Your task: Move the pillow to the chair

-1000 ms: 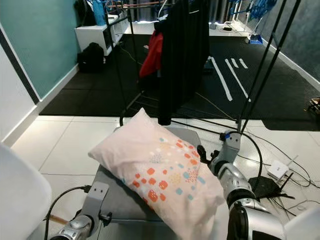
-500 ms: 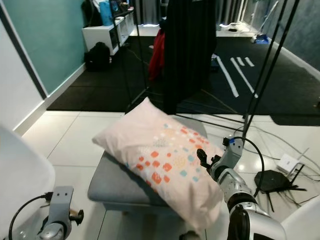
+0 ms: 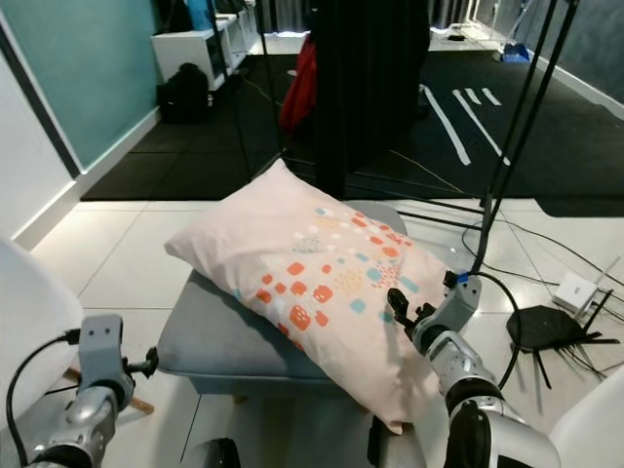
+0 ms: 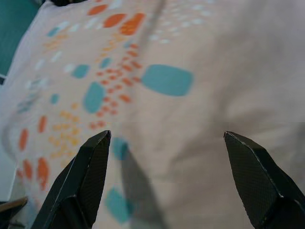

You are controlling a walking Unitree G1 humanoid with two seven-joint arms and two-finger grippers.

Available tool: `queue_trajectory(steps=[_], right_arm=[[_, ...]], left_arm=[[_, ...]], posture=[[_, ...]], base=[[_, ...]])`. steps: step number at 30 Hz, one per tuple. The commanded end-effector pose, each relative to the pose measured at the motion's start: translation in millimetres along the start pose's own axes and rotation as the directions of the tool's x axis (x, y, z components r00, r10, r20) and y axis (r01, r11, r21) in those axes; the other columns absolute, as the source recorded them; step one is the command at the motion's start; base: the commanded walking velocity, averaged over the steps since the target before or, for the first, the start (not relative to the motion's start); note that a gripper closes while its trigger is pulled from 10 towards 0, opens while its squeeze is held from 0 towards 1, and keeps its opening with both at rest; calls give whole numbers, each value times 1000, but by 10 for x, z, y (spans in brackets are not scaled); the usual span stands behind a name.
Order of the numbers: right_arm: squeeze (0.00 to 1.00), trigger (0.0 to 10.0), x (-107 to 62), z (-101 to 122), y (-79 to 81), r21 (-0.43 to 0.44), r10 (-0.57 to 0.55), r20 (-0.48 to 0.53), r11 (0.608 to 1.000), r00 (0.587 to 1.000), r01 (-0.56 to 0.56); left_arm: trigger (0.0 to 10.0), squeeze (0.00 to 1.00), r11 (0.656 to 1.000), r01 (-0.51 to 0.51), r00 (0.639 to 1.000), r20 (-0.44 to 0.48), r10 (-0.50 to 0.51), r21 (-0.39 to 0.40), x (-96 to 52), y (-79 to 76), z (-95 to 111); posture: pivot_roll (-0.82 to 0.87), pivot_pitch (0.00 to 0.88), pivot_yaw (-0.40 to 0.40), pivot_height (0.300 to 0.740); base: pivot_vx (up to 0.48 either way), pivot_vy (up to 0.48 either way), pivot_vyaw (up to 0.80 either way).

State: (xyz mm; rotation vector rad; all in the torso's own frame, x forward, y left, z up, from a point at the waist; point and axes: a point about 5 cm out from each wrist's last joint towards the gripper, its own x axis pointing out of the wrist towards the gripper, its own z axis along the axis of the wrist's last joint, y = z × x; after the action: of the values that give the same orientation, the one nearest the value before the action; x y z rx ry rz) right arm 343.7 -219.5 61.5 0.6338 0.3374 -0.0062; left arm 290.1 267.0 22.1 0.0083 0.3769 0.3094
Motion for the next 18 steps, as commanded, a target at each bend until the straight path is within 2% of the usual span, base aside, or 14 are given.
queue_trajectory(steps=[1, 2, 3, 5, 11, 18], right_arm=[[0, 10000, -30, -63, -63, 72, -23, -7, 997, 1000, 24], [0, 10000, -30, -63, -63, 72, -23, -7, 997, 1000, 24], [0, 10000, -40, -90, -83, 110, -35, -13, 993, 999, 36], [0, 10000, -43, -106, -90, 113, -40, -21, 993, 999, 42], [0, 10000, -62, -170, -126, 106, -64, -46, 992, 997, 68], [0, 10000, -104, -314, -183, 178, -95, -94, 978, 991, 110]], left_arm=[[10000, 0, 1000, -4, 1000, 13, 4, 26, -21, 85, -14], [10000, 0, 1000, -4, 1000, 13, 4, 26, -21, 85, -14], [10000, 0, 998, 11, 1000, 17, -12, 61, -42, 85, -45], [10000, 0, 998, 16, 1000, 19, -17, 66, -49, 84, -54], [10000, 0, 998, 15, 1000, 24, -16, 58, -60, 105, -67], [10000, 0, 998, 22, 999, 40, -24, 58, -58, 99, -44]], posture=[[-63, 121, 13, 530], [-63, 121, 13, 530], [-58, 123, 11, 520], [-56, 123, 8, 515], [-54, 125, 7, 500], [-33, 132, 10, 470]], base=[[0, 0, 0], [0, 0, 0], [0, 0, 0], [0, 0, 0], [0, 0, 0], [0, 0, 0]])
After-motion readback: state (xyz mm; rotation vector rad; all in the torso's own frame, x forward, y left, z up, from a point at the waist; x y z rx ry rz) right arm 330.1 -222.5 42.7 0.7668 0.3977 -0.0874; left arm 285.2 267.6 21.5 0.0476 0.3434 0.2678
